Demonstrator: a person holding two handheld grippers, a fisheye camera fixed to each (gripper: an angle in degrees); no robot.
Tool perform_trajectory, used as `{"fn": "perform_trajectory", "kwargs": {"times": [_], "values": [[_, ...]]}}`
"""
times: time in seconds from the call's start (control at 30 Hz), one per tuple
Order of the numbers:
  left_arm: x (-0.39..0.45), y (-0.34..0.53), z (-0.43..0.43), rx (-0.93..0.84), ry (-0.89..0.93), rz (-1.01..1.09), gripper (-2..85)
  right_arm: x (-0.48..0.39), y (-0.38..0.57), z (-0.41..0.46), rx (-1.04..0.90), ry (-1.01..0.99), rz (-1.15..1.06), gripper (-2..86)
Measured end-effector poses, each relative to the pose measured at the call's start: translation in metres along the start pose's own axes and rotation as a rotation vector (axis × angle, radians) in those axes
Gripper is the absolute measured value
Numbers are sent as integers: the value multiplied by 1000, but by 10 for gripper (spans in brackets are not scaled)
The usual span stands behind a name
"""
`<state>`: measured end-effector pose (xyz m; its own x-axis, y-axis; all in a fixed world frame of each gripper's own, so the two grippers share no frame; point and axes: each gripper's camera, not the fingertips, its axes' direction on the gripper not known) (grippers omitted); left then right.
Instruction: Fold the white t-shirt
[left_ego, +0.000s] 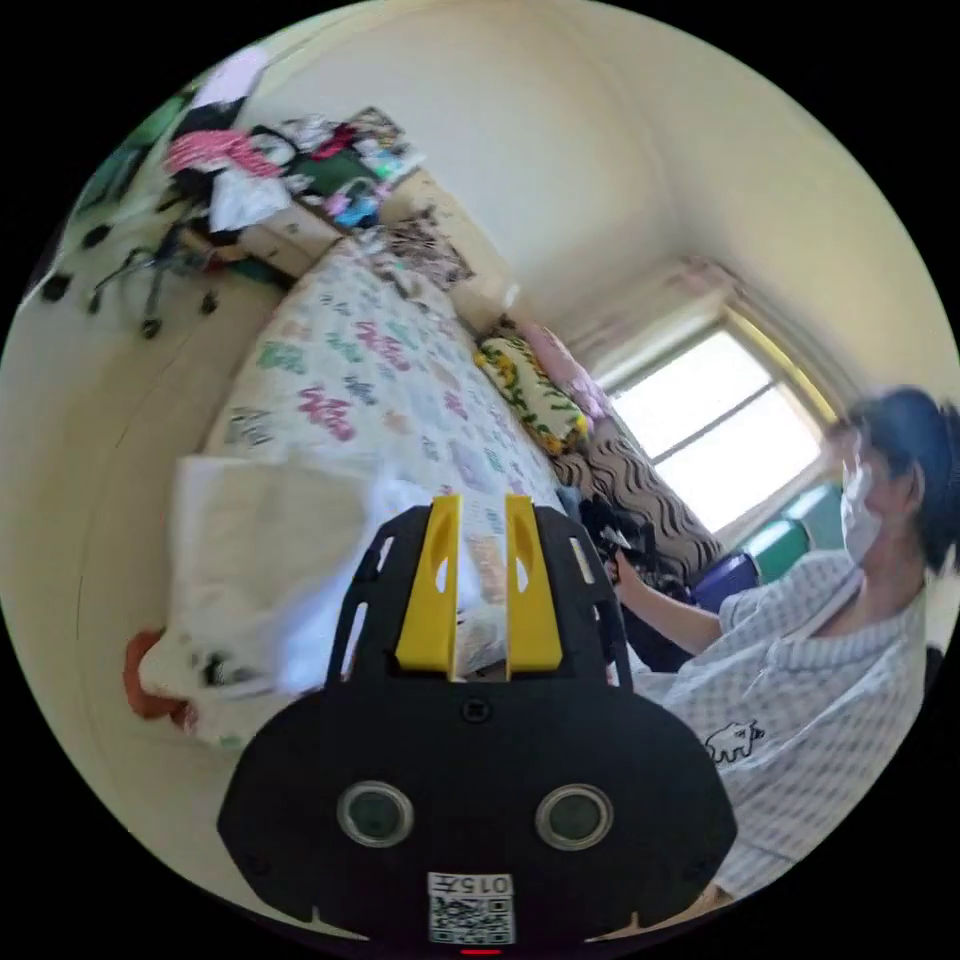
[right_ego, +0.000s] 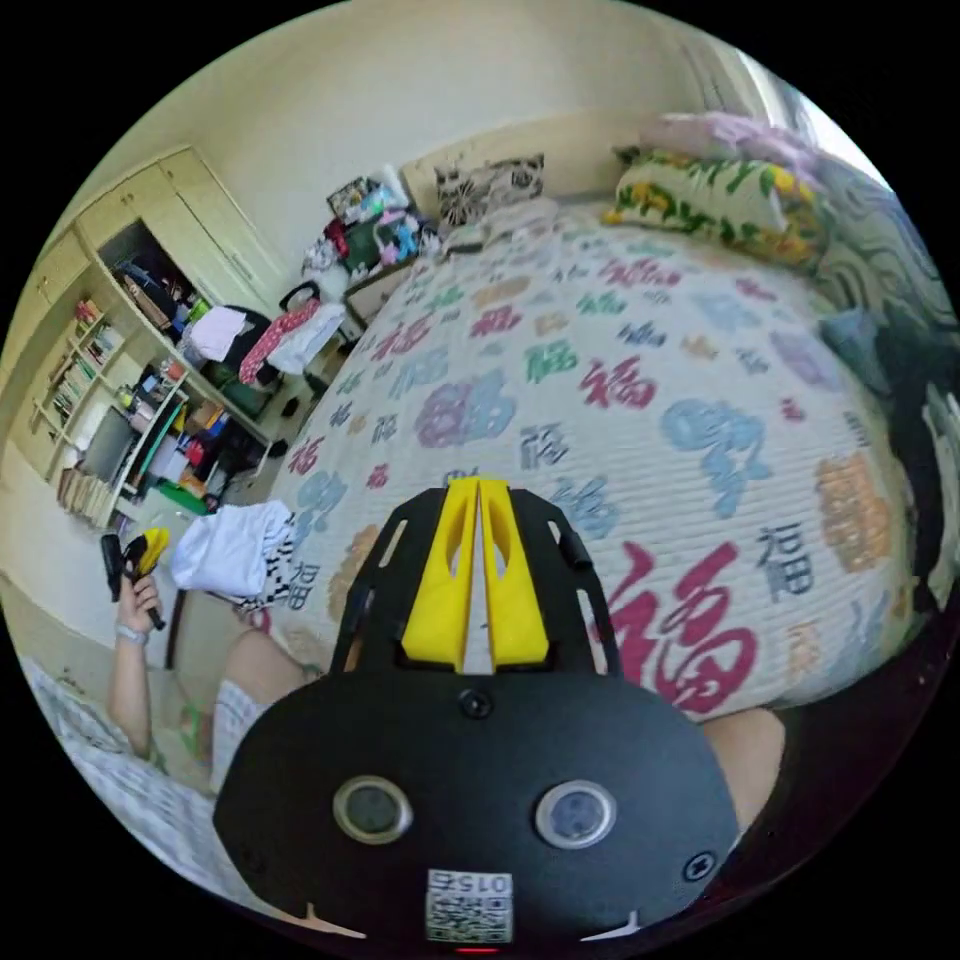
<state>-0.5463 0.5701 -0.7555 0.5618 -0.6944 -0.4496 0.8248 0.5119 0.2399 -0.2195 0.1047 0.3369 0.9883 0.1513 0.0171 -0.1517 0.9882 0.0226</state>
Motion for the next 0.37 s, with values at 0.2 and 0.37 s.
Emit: {"fn": "perform_trajectory", "kwargs": {"times": [0.2,0.37], "values": [[146,34,186,-60,41,373,16,43,6,-130,232,423,-106,87],[264,81,321,-5,-271,666,8,51,23,-191,670,1203,-107,50]]}}
